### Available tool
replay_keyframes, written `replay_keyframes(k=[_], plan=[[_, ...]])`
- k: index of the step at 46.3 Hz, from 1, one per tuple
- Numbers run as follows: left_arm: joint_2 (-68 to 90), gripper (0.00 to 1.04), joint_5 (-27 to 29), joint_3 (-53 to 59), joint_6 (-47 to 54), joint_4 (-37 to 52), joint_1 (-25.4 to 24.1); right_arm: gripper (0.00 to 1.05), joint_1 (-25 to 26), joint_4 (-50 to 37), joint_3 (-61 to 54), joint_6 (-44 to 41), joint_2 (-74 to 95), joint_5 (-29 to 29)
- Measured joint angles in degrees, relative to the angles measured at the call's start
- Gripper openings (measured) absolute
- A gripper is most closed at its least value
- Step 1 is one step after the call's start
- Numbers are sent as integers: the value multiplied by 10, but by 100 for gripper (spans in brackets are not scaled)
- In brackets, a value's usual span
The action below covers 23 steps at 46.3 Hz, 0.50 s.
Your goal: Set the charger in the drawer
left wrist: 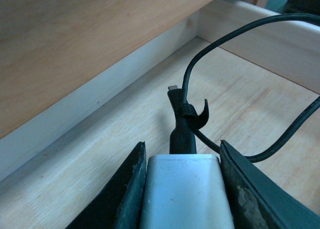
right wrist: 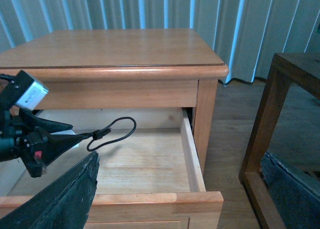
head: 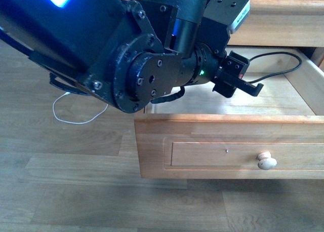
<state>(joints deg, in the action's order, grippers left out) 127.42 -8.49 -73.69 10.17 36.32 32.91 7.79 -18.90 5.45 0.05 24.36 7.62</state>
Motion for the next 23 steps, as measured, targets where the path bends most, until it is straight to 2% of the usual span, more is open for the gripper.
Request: replay_keyframes(k=[4, 8, 17, 23], plan=[[17, 51, 24, -16, -1, 7, 0, 96, 0, 0, 0, 0, 0, 0], [22, 67, 63, -26, 1, 13, 0, 96, 0, 0, 0, 0, 0, 0], [-16, 99, 188, -16, 2, -13, -8, 96, 0, 0, 0, 0, 0, 0], [-90, 98, 238, 33, -12, -28, -26, 96, 0, 0, 0, 0, 0, 0]])
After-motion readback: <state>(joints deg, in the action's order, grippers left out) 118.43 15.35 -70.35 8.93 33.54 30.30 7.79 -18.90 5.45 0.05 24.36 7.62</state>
